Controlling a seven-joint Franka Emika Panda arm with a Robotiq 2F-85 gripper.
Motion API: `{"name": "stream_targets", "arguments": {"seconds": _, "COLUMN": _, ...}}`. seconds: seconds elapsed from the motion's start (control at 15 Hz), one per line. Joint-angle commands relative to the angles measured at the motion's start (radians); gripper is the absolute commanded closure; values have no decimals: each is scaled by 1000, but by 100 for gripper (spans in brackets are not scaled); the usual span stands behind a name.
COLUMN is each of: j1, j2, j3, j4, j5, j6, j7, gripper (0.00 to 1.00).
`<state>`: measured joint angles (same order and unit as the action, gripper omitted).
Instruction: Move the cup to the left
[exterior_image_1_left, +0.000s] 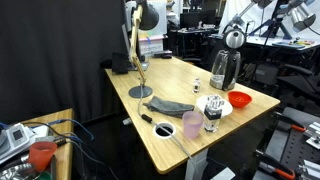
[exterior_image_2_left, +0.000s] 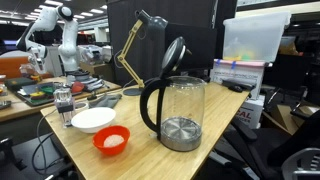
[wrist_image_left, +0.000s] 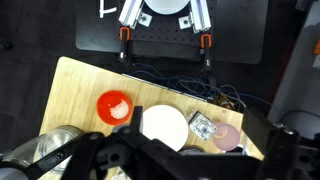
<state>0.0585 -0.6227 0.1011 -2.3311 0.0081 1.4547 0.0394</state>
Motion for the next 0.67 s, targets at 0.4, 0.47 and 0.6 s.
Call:
{"name": "stream_targets", "arguments": {"seconds": 0.4, "j1": 45, "j2": 160, "j3": 8, "j4": 100, "j5": 49, "j6": 221, "j7": -26, "gripper": 0}}
{"name": "stream_targets", "arguments": {"seconds": 0.47, "j1": 56, "j2": 204, "j3": 22, "j4": 123, "j5": 41, "j6": 265, "j7": -23, "gripper": 0}}
{"name": "stream_targets", "arguments": {"seconds": 0.6, "j1": 74, "j2": 311, "j3": 54, "j4": 174, "j5": 30, "j6": 336, "j7": 5, "gripper": 0}}
